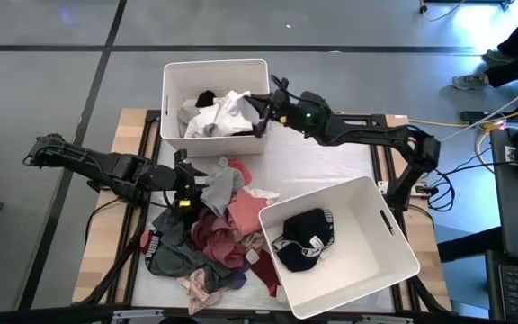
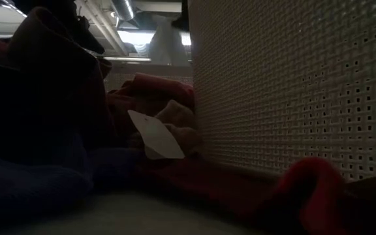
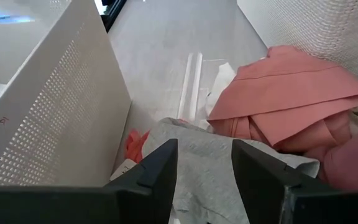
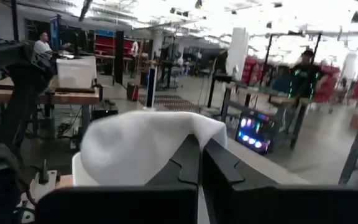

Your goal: Sort clothes

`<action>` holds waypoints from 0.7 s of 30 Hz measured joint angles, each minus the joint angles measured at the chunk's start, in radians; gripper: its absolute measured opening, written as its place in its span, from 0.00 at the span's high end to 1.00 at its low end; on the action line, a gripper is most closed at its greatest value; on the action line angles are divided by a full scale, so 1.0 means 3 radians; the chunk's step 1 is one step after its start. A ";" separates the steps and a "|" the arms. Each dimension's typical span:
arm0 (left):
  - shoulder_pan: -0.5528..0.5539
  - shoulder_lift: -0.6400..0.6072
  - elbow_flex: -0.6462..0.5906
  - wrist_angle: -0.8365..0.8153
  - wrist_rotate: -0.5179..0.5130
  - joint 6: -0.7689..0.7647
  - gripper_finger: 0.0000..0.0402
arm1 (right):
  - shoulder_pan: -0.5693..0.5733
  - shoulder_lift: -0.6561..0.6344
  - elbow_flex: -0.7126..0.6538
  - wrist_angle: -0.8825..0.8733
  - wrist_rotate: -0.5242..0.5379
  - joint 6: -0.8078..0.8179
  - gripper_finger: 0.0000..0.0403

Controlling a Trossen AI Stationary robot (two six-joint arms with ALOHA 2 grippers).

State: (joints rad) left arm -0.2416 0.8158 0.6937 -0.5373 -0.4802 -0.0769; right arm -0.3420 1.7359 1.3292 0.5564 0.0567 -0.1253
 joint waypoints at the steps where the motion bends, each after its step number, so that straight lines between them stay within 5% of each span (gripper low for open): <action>1: 0.0001 0.0000 0.0000 0.0000 0.0000 0.0001 0.65 | -0.0004 0.0029 -0.0001 0.0004 0.0034 0.0061 0.98; 11: 0.0001 0.0000 -0.0001 0.0004 0.0000 0.0019 0.65 | -0.0016 0.0085 -0.0004 0.0064 0.0095 0.0378 0.94; 21: 0.0001 0.0000 -0.0001 -0.0017 0.0008 -0.0086 0.65 | 0.0075 -0.0074 -0.0004 -0.0064 0.0045 0.0349 0.49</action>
State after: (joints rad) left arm -0.2413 0.8158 0.6933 -0.5425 -0.4778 -0.1026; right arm -0.3195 1.7138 1.3281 0.5371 0.0700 -0.0207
